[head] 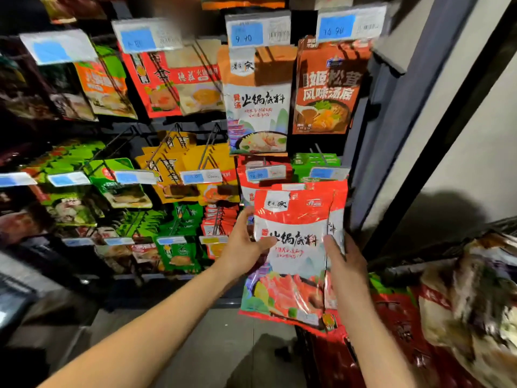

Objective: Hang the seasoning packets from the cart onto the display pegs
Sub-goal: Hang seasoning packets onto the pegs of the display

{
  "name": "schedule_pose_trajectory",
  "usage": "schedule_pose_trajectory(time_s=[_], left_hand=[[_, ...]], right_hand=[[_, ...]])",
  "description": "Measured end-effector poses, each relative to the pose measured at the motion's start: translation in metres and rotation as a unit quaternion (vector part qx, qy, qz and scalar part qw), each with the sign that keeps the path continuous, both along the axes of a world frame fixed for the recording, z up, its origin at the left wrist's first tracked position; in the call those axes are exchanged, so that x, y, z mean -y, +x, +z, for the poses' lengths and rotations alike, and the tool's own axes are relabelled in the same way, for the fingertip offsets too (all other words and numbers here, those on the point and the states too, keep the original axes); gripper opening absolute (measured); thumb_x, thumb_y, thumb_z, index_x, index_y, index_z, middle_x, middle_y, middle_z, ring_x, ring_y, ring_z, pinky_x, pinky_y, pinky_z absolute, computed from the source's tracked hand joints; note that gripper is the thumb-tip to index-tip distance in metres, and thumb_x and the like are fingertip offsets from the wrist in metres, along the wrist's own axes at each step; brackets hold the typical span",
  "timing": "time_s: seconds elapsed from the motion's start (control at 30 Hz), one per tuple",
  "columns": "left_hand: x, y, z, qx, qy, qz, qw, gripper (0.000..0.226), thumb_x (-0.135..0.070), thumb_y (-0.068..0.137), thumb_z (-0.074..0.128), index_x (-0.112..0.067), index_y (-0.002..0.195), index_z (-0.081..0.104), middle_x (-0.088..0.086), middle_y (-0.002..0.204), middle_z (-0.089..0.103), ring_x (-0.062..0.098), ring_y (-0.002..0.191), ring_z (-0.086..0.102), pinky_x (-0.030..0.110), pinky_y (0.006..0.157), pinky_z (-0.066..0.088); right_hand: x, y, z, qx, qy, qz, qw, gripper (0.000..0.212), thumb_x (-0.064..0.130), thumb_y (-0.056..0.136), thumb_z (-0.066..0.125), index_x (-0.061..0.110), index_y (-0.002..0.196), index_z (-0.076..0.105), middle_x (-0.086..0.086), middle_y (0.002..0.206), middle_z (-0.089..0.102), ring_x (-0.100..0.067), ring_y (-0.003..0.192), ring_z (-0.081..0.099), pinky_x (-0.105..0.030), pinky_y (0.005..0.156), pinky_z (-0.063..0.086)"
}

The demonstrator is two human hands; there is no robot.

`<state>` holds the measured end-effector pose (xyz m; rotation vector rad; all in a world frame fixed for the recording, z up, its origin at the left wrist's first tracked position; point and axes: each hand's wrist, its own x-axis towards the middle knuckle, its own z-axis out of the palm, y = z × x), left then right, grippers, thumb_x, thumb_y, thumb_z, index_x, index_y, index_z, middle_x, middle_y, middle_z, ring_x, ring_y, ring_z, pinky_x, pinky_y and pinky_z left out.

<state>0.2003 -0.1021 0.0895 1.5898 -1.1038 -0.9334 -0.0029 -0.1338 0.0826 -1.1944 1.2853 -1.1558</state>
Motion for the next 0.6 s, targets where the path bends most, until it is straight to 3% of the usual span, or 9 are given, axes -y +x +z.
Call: schedule_pose_trajectory(time_s=[0.13, 0.2, 0.27, 0.4, 0.43, 0.47, 0.5, 0.53, 0.6], left_hand=[[-0.006, 0.01, -0.021, -0.005, -0.003, 0.01, 1.0, 0.086, 0.009, 0.091, 0.068, -0.028, 0.155, 0.025, -0.035, 0.116, 0.064, -0.016, 0.104, 0.062, 0.013, 0.079, 0.053], [0.001, 0.022, -0.026, -0.003, -0.007, -0.012, 1.0, 0.087, 0.012, 0.092, 0.064, -0.03, 0.158, 0.024, -0.032, 0.132, 0.051, -0.022, 0.106, 0.057, 0.009, 0.081, 0.05], [0.015, 0.043, -0.033, -0.005, -0.015, -0.039, 0.999, 0.085, 0.016, 0.092, 0.059, -0.031, 0.157, 0.03, -0.03, 0.141, 0.04, -0.025, 0.101, 0.055, 0.007, 0.08, 0.05], [0.046, 0.079, -0.05, 0.018, -0.042, -0.072, 0.996, 0.084, 0.018, 0.091, 0.053, -0.037, 0.153, 0.038, -0.023, 0.158, 0.031, 0.02, 0.1, 0.067, 0.041, 0.085, 0.055], [0.052, 0.085, -0.055, 0.03, -0.053, -0.082, 0.995, 0.083, 0.017, 0.092, 0.052, -0.034, 0.154, 0.037, -0.02, 0.159, 0.031, 0.022, 0.113, 0.065, 0.042, 0.095, 0.052], [0.057, 0.089, -0.06, 0.041, -0.068, -0.086, 0.993, 0.081, 0.018, 0.092, 0.051, -0.03, 0.156, 0.035, -0.019, 0.157, 0.032, 0.009, 0.122, 0.061, 0.033, 0.101, 0.05], [0.061, 0.094, -0.065, 0.049, -0.082, -0.089, 0.991, 0.079, 0.019, 0.093, 0.051, -0.025, 0.156, 0.034, -0.019, 0.154, 0.034, -0.007, 0.119, 0.058, 0.021, 0.098, 0.049], [0.067, 0.099, -0.07, 0.06, -0.098, -0.09, 0.989, 0.078, 0.018, 0.093, 0.051, -0.023, 0.157, 0.034, -0.018, 0.154, 0.035, -0.011, 0.116, 0.058, 0.014, 0.093, 0.05], [0.077, 0.106, -0.078, 0.077, -0.115, -0.099, 0.985, 0.078, 0.014, 0.095, 0.053, -0.033, 0.155, 0.035, -0.007, 0.162, 0.033, 0.021, 0.127, 0.057, 0.02, 0.085, 0.055]], right_hand=[[-0.004, 0.0, -0.023, -0.041, 0.004, -0.033, 0.999, 0.031, 0.009, 0.101, 0.057, 0.008, 0.131, 0.066, -0.009, 0.117, 0.069, -0.023, 0.109, 0.064, -0.02, 0.075, 0.04], [-0.004, 0.003, -0.032, -0.062, -0.017, -0.066, 0.996, 0.042, 0.026, 0.093, 0.055, 0.006, 0.128, 0.068, -0.012, 0.112, 0.07, -0.025, 0.108, 0.064, -0.023, 0.077, 0.04], [-0.001, 0.01, -0.04, -0.092, -0.056, -0.109, 0.988, 0.053, 0.027, 0.085, 0.046, 0.0, 0.125, 0.067, -0.015, 0.107, 0.07, -0.022, 0.101, 0.062, -0.019, 0.076, 0.04], [0.013, 0.027, -0.06, -0.107, -0.097, -0.191, 0.971, 0.041, 0.017, 0.093, 0.05, -0.005, 0.123, 0.066, -0.021, 0.104, 0.07, -0.025, 0.095, 0.062, -0.017, 0.07, 0.035], [0.017, 0.031, -0.064, -0.105, -0.094, -0.207, 0.968, 0.034, 0.011, 0.097, 0.052, -0.005, 0.124, 0.066, -0.023, 0.106, 0.07, -0.029, 0.097, 0.064, -0.018, 0.07, 0.033], [0.02, 0.036, -0.068, -0.103, -0.092, -0.222, 0.965, 0.029, 0.005, 0.1, 0.053, -0.005, 0.124, 0.066, -0.024, 0.109, 0.069, -0.032, 0.101, 0.064, -0.018, 0.072, 0.032], [0.024, 0.038, -0.073, -0.099, -0.094, -0.233, 0.963, 0.028, 0.004, 0.101, 0.053, -0.005, 0.124, 0.066, -0.023, 0.11, 0.069, -0.033, 0.103, 0.064, -0.019, 0.073, 0.033], [0.027, 0.041, -0.079, -0.093, -0.102, -0.24, 0.961, 0.027, 0.007, 0.101, 0.052, -0.003, 0.122, 0.066, -0.021, 0.109, 0.069, -0.033, 0.103, 0.064, -0.02, 0.075, 0.034], [0.03, 0.045, -0.088, -0.078, -0.104, -0.248, 0.96, 0.029, 0.014, 0.102, 0.05, 0.004, 0.125, 0.065, -0.011, 0.109, 0.069, -0.03, 0.102, 0.066, -0.025, 0.076, 0.044]])
